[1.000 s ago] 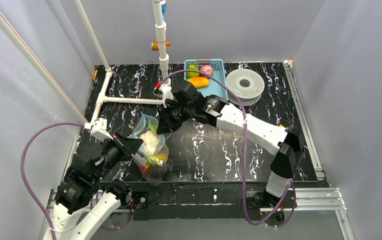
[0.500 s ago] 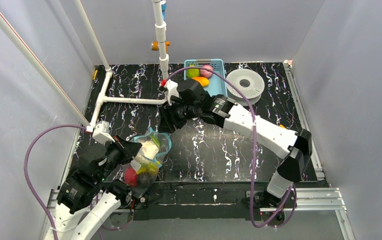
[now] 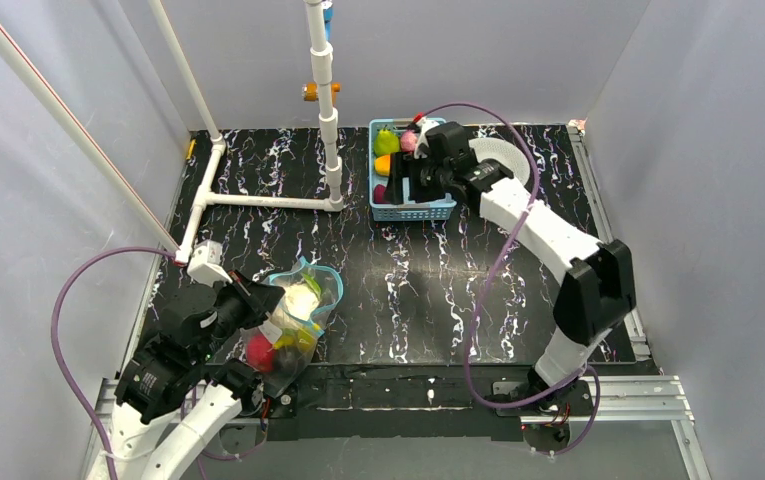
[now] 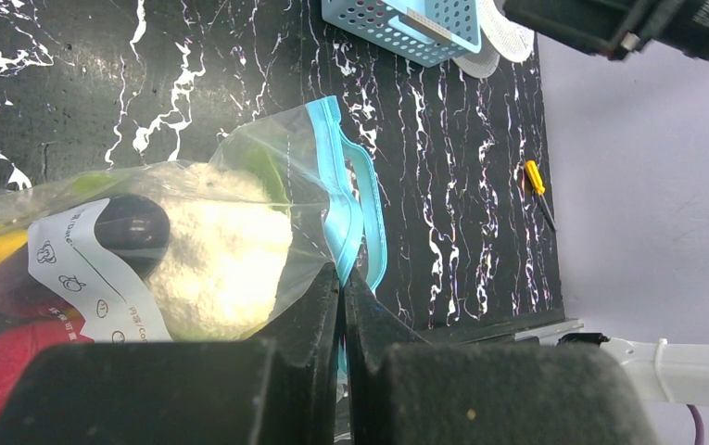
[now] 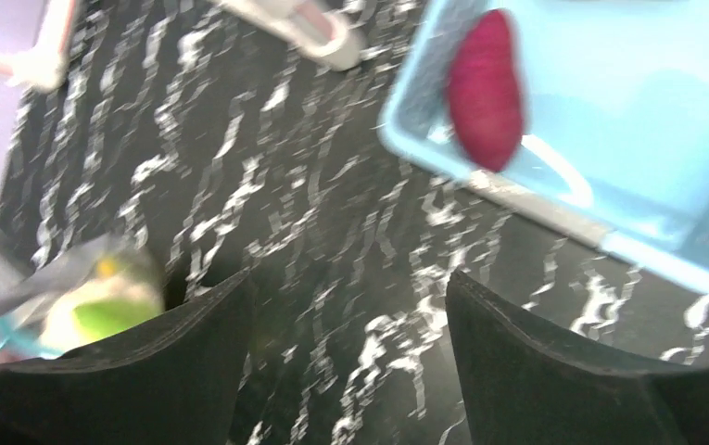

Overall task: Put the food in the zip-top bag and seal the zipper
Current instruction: Pick up the fake vegetable from the bin.

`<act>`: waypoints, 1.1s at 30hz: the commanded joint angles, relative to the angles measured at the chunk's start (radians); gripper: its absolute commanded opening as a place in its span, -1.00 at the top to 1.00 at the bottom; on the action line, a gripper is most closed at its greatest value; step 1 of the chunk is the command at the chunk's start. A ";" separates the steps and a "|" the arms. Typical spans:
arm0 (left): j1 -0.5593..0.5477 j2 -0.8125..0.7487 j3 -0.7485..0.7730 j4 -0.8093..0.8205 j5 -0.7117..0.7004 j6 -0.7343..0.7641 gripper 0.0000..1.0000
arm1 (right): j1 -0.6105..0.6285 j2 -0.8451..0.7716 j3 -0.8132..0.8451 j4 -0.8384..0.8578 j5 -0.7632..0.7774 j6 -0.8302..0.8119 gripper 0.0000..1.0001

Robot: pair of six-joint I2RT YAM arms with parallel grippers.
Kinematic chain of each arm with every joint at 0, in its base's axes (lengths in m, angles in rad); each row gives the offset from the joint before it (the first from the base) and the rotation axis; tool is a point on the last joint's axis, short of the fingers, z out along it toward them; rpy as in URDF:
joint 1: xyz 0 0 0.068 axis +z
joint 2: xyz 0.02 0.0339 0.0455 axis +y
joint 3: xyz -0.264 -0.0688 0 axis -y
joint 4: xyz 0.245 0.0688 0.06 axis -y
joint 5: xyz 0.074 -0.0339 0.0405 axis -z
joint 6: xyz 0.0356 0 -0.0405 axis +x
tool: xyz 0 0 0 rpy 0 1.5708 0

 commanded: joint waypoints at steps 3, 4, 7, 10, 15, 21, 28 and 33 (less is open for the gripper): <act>-0.004 0.039 0.005 0.021 0.006 -0.007 1.00 | -0.103 0.223 0.188 -0.012 0.054 -0.054 -0.72; -0.004 0.047 0.008 0.021 0.009 -0.005 1.00 | -0.112 0.274 0.251 -0.043 0.060 -0.067 -0.74; -0.004 0.067 0.013 0.027 0.010 -0.002 1.00 | -0.132 0.416 0.434 -0.116 0.009 -0.117 -0.81; -0.004 0.084 0.015 0.044 0.008 0.004 1.00 | -0.132 0.530 0.569 -0.186 0.016 -0.169 -0.85; -0.004 0.128 0.032 0.054 0.019 0.022 1.00 | -0.132 0.621 0.637 -0.204 0.020 -0.209 -0.86; -0.004 0.139 0.027 0.058 0.017 0.029 1.00 | -0.131 0.658 0.598 -0.192 -0.094 -0.194 -0.65; -0.004 0.124 0.024 0.050 0.015 0.025 1.00 | -0.131 0.736 0.623 -0.203 -0.107 -0.173 -0.60; -0.004 0.108 0.021 0.041 0.012 0.017 1.00 | -0.130 0.789 0.683 -0.236 -0.114 -0.165 -0.49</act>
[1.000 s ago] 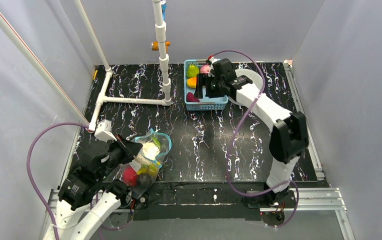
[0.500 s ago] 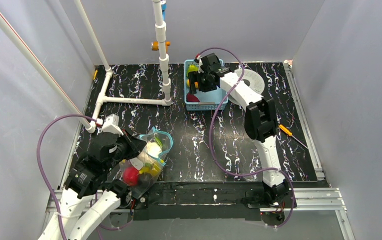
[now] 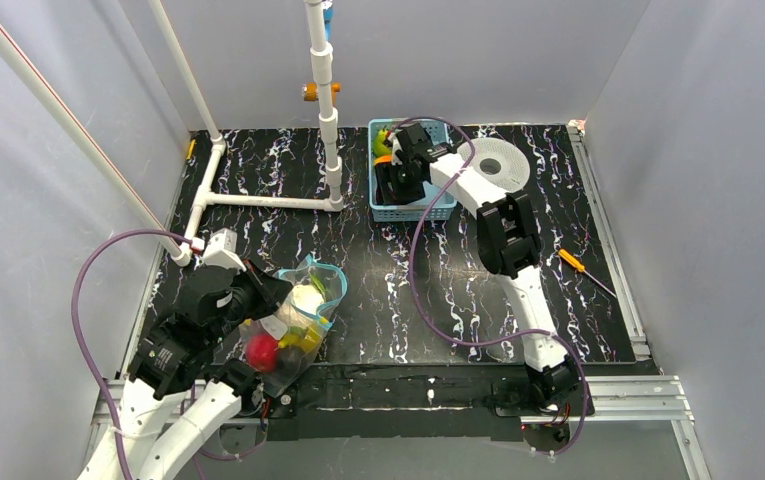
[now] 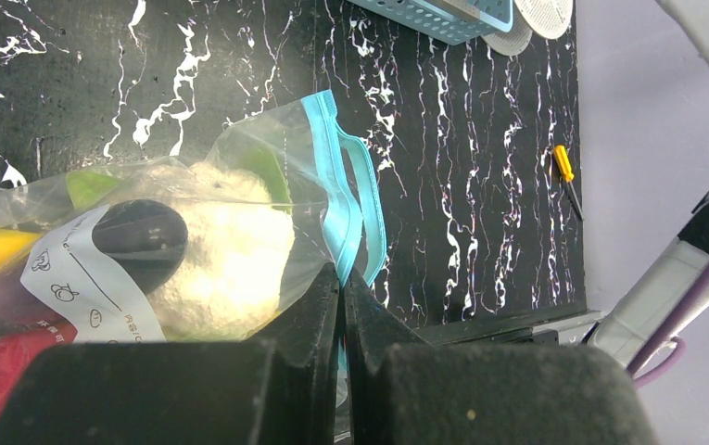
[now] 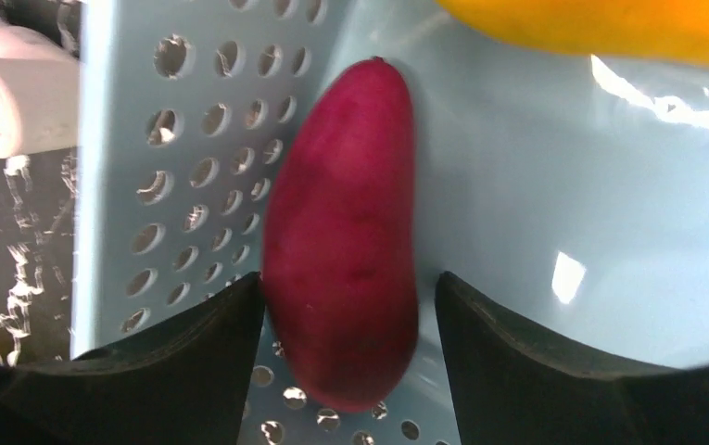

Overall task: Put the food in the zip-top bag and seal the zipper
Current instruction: Pick up the fake vegetable from the bin, then place the fake vegetable in the zipper food storage bag.

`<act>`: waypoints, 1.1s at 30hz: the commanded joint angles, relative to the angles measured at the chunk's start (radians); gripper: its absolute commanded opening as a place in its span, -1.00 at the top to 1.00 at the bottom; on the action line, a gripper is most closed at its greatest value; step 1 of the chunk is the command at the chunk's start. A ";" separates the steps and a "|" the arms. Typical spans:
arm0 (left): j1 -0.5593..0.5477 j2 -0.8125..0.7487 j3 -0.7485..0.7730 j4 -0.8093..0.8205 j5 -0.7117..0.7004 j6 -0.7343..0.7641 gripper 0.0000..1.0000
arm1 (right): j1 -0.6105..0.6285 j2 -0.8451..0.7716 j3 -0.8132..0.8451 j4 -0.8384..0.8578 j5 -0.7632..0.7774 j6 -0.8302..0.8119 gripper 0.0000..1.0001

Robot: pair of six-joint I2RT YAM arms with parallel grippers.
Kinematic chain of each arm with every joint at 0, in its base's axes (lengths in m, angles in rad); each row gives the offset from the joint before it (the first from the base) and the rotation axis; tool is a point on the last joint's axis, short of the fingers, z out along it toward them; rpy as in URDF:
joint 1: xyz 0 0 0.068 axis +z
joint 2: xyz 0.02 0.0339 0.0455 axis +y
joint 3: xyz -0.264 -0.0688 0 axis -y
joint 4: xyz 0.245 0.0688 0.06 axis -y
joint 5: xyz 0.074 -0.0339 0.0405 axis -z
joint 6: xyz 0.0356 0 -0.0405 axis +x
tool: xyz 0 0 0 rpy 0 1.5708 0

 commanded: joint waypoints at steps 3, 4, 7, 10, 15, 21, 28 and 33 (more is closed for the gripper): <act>-0.004 -0.022 0.019 -0.001 -0.008 -0.001 1.00 | 0.002 0.014 0.067 -0.022 -0.010 0.002 -0.29; -0.004 -0.022 0.019 -0.001 -0.008 -0.001 1.00 | 0.002 0.001 0.070 -0.025 0.002 -0.001 -0.21; -0.004 -0.022 0.021 -0.002 -0.005 -0.004 1.00 | 0.002 -0.057 0.071 -0.022 0.049 -0.025 -0.04; -0.004 -0.021 0.022 0.001 -0.003 -0.004 1.00 | 0.003 -0.143 0.082 -0.027 0.110 -0.048 0.16; -0.004 -0.029 0.021 0.007 -0.001 -0.008 1.00 | 0.002 -0.316 0.000 -0.012 0.145 -0.036 0.34; -0.004 -0.029 0.016 0.026 0.001 0.001 1.00 | 0.004 -0.571 -0.358 0.149 -0.039 0.099 0.52; -0.004 -0.006 0.009 0.078 0.002 0.016 1.00 | 0.127 -0.799 -0.709 0.371 -0.211 0.223 0.60; -0.004 0.097 0.059 0.143 0.065 0.037 1.00 | 0.236 -0.886 -0.768 0.370 -0.213 0.204 0.60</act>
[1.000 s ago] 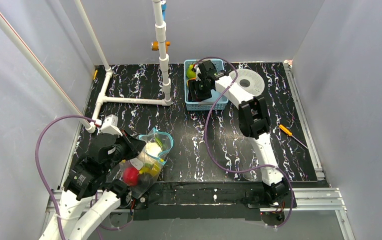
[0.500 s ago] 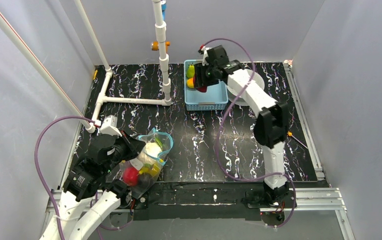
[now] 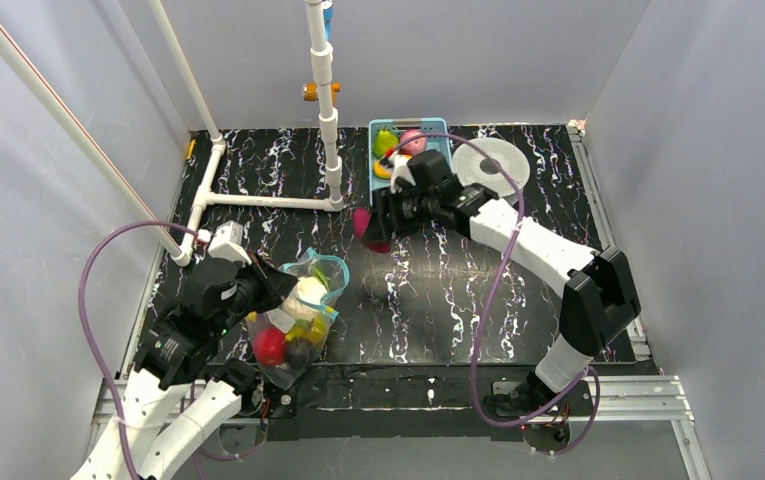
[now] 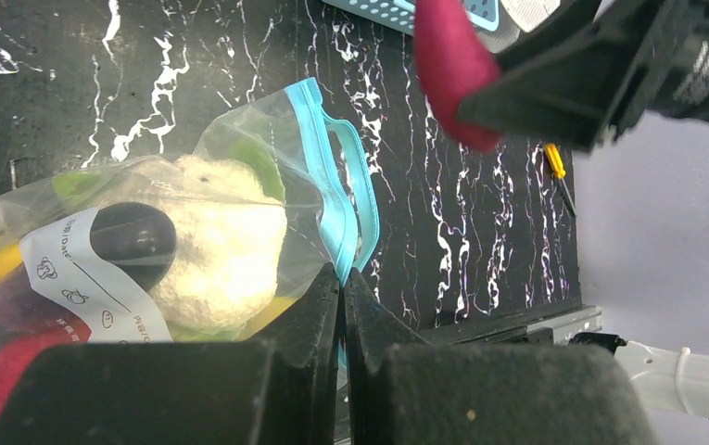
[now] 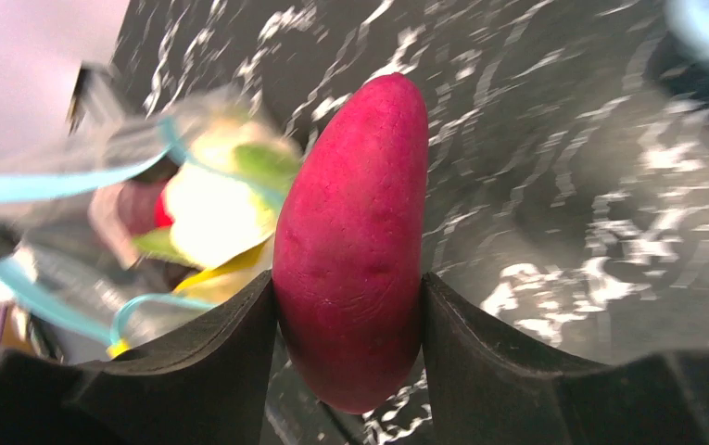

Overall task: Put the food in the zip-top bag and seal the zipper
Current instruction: Place the fake vegetable in the zipper food storage bag.

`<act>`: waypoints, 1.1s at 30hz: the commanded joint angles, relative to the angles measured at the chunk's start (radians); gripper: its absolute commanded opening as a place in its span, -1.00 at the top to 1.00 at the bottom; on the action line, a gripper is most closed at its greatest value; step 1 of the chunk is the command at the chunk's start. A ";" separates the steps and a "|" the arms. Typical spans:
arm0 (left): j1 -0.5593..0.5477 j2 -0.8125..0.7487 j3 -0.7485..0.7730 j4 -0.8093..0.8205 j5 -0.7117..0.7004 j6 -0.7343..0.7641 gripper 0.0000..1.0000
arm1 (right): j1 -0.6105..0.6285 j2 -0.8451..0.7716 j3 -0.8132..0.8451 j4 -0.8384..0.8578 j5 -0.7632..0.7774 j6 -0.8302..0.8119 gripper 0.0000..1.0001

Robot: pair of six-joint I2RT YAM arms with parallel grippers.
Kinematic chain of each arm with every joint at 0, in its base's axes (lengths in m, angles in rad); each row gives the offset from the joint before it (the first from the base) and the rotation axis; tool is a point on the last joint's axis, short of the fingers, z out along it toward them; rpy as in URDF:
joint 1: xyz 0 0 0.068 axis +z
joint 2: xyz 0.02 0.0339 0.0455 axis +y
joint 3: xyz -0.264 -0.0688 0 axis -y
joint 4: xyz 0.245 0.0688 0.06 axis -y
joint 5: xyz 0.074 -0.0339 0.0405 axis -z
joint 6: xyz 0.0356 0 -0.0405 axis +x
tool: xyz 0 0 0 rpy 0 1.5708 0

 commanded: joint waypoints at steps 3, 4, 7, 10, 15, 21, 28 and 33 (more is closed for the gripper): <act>-0.004 0.119 0.074 0.114 0.073 0.037 1.00 | 0.094 -0.147 -0.039 0.081 -0.087 0.009 0.59; -0.004 0.124 0.071 0.122 0.075 0.037 1.00 | 0.110 -0.159 -0.047 0.083 -0.085 -0.013 0.56; -0.004 0.134 0.062 0.153 0.078 0.031 1.00 | 0.162 -0.172 -0.056 0.068 -0.037 -0.074 0.46; -0.004 0.147 0.060 0.189 0.117 0.018 1.00 | 0.206 -0.143 -0.036 0.052 -0.055 -0.084 0.41; -0.004 0.168 0.079 0.200 0.145 0.018 1.00 | 0.268 -0.067 0.036 0.008 -0.073 -0.136 0.24; -0.004 0.160 0.078 0.201 0.150 0.013 1.00 | 0.287 -0.027 0.074 -0.029 -0.099 -0.178 0.06; -0.004 0.154 0.081 0.186 0.144 0.018 1.00 | 0.291 -0.086 -0.021 0.012 -0.066 -0.199 -0.03; -0.004 0.153 0.088 0.166 0.150 0.035 1.00 | 0.291 -0.102 -0.032 -0.019 -0.049 -0.236 -0.03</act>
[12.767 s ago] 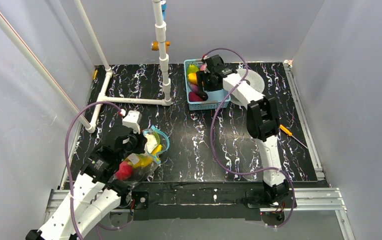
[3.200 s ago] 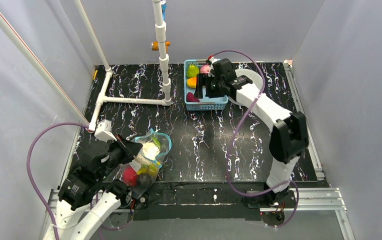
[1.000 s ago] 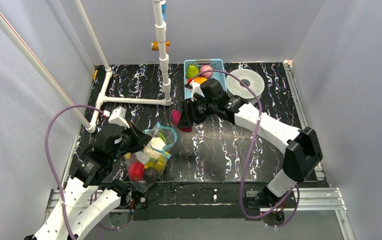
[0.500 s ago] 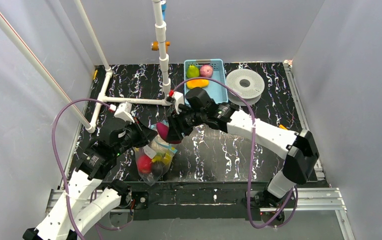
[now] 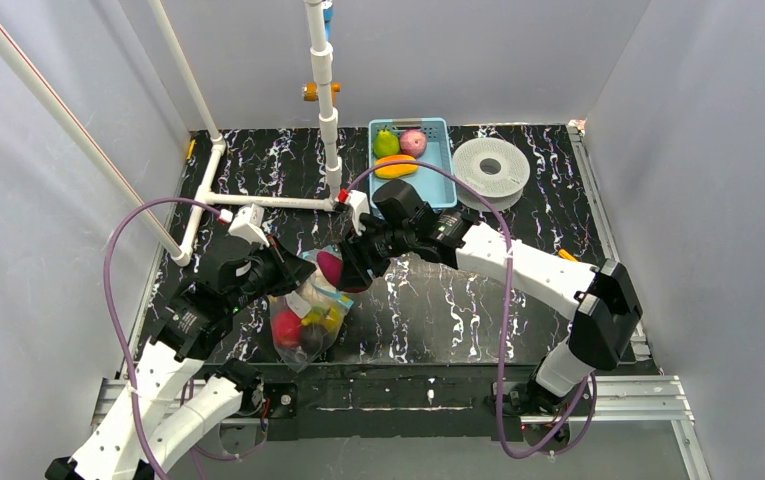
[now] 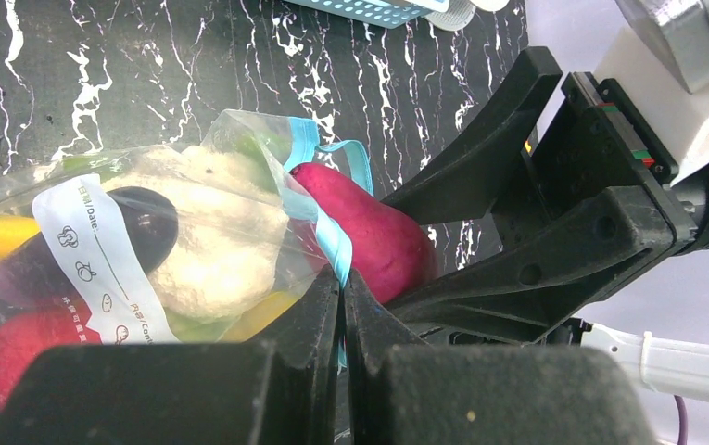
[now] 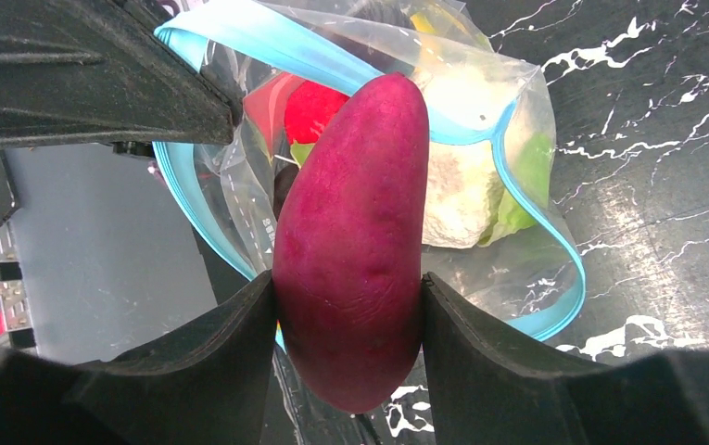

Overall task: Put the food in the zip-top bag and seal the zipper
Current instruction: Place the fake vegetable in the zipper food storage bag.

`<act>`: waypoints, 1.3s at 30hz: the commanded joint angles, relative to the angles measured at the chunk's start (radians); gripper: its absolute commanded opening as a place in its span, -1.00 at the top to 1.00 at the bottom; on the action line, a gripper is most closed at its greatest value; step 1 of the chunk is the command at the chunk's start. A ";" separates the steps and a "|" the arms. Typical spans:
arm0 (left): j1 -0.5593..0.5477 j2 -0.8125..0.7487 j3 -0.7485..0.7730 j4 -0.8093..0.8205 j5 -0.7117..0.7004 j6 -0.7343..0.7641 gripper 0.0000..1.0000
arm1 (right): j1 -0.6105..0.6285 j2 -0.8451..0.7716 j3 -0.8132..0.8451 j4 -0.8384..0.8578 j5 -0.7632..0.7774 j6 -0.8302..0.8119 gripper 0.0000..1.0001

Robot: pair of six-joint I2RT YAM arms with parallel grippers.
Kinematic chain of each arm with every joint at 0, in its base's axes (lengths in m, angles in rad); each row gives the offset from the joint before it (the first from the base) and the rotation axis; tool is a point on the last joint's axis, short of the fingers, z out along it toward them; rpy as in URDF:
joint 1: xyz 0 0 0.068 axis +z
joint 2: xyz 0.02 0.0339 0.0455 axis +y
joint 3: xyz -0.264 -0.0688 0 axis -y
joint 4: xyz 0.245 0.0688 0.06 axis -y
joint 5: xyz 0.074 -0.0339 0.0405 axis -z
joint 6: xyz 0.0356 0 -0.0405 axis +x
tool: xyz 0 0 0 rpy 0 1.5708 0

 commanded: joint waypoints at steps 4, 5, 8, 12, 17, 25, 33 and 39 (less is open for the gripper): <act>-0.004 -0.017 0.070 -0.025 0.007 0.032 1.00 | 0.005 -0.069 -0.039 0.014 -0.011 -0.031 -0.03; -0.004 -0.018 0.071 -0.027 0.010 0.032 1.00 | 0.007 -0.072 -0.046 0.019 -0.017 -0.030 -0.03; -0.004 -0.014 0.069 -0.028 0.021 0.033 1.00 | 0.012 -0.072 -0.046 0.011 -0.024 -0.031 -0.02; -0.004 -0.006 0.078 -0.046 0.025 0.046 1.00 | 0.017 -0.083 -0.068 0.021 -0.048 -0.037 -0.02; -0.004 0.010 0.092 -0.061 0.036 0.056 1.00 | 0.026 -0.095 -0.084 0.011 -0.054 -0.045 -0.02; -0.004 0.027 0.088 -0.058 0.052 0.058 1.00 | 0.032 -0.162 -0.152 0.057 -0.053 -0.041 -0.03; -0.004 0.027 0.090 -0.024 0.125 0.019 1.00 | 0.031 -0.076 -0.068 0.089 -0.017 0.060 -0.10; -0.004 -0.002 0.067 0.030 0.155 -0.047 1.00 | 0.042 0.078 0.117 0.024 -0.064 0.241 -0.25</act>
